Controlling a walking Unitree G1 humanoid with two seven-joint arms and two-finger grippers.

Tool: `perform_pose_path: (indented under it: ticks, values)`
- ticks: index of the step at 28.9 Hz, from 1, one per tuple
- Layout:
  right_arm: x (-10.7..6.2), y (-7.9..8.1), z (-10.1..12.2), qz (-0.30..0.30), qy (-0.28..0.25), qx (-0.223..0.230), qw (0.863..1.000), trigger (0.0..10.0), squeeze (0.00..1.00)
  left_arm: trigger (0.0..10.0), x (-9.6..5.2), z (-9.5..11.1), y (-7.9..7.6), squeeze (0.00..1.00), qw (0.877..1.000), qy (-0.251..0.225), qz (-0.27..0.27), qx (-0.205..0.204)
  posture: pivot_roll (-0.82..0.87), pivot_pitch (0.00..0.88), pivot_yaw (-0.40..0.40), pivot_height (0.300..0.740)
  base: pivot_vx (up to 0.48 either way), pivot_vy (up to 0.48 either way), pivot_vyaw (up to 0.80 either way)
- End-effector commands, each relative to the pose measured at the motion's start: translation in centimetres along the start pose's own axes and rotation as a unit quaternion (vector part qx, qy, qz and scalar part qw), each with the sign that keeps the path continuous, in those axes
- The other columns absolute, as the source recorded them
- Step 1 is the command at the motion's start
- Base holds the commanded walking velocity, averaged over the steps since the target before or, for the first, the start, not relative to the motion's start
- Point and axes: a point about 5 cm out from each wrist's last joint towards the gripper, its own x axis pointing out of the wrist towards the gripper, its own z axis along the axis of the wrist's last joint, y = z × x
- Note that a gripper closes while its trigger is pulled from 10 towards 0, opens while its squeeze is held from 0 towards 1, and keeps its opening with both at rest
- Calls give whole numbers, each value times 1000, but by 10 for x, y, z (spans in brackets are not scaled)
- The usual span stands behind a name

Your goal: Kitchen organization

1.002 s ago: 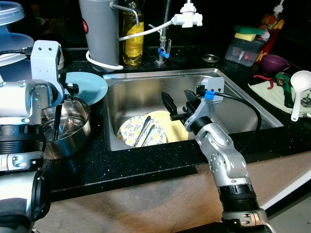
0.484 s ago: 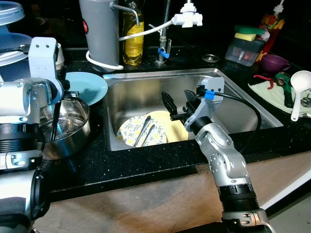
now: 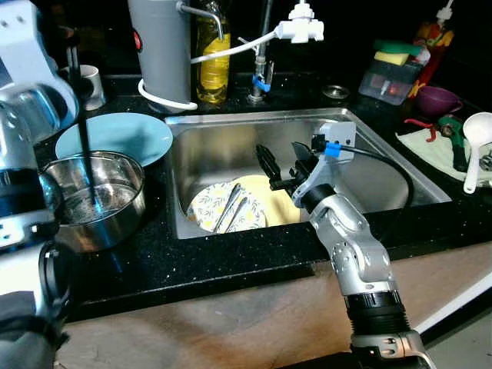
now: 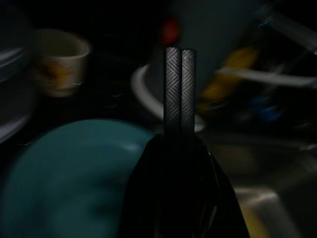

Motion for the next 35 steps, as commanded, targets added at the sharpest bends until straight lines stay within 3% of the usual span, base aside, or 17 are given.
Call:
perform_pose_path:
  ticks: [1, 5, 9, 10, 15, 19, 23, 25, 26, 27, 28, 30, 31, 32, 33, 34, 35]
  values:
    - [0, -2, 3, -4, -7, 10, 1000, 10000, 0, 0, -1, 3, -1, 0, 999, -2, -13, -33, 51, 195, -49, 740, 0, 0, 0]
    - [1, -1, 5, -7, -12, 27, 1000, 10000, 0, 0, 1, 4, -14, 0, 979, -47, -75, -182, 51, 195, -49, 740, 0, 0, 0]
    - [4, 5, 12, -5, -27, 72, 997, 10000, 0, 0, 4, -9, -20, 0, 958, -87, -78, -260, 51, 195, -37, 740, 0, 0, 0]
    - [4, 5, 12, -5, -27, 72, 997, 10000, 0, 0, 4, -9, -20, 0, 958, -87, -78, -260, 51, 195, -37, 740, 0, 0, 0]
    - [5, 12, 18, 2, -40, 106, 994, 10000, 0, 0, 4, -10, -24, 0, 925, -126, -92, -345, 51, 195, -37, 740, 0, 0, 0]
    - [5, 15, 21, 5, -45, 123, 991, 10000, 0, 0, 3, -10, -24, 0, 914, -143, -93, -369, 46, 196, -35, 740, 0, 0, 0]
    - [6, 20, 25, 14, -57, 161, 985, 10000, 0, 0, -1, -13, -21, 0, 889, -167, -89, -418, 46, 196, -35, 740, 0, 0, 0]
    - [6, 22, 26, 19, -61, 174, 983, 10000, 0, 0, -1, -17, -20, 0, 885, -165, -82, -428, 48, 195, -34, 740, 0, 0, 0]
    - [6, 24, 28, 27, -65, 187, 980, 10000, 749, 0, -1, -22, -18, 0, 884, -164, -73, -432, 48, 195, -34, 740, 0, 0, 0]
    - [5, 32, 33, 50, -80, 257, 962, 10000, 1000, 0, -1, -34, -14, 0, 884, -163, -47, -436, 48, 195, -34, 740, 0, 0, 0]
    - [5, 32, 33, 50, -80, 257, 962, 10000, 1000, 0, -1, -34, -14, 0, 884, -163, -47, -436, 48, 195, -34, 740, 0, 0, 0]
    - [4, 39, 37, 73, -86, 319, 941, 10000, 1000, 0, -2, -43, -12, 0, 883, -162, -32, -439, 43, 190, -32, 740, 0, 0, 0]
    - [4, 39, 37, 73, -86, 319, 941, 10000, 1000, 0, -2, -43, -12, 0, 883, -162, -32, -439, 43, 190, -32, 740, 0, 0, 0]
    - [3, 47, 36, 98, -71, 353, 928, 10000, 1000, 0, -2, -48, -15, 0, 889, -155, -34, -430, 43, 190, -32, 740, 0, 0, 0]
    - [1, 59, 34, 129, -53, 409, 902, 10000, 1000, 0, -1, -54, -20, 0, 895, -146, -36, -420, 43, 190, -32, 740, 0, 0, 0]
    - [1, 59, 34, 129, -53, 409, 902, 10000, 1000, 0, -1, -54, -20, 0, 895, -146, -36, -420, 43, 190, -32, 740, 0, 0, 0]
    - [-1, 66, 33, 146, -44, 453, 878, 10000, 1000, 0, 0, -58, -25, 0, 894, -143, -37, -422, 43, 190, -32, 740, 0, 0, 0]
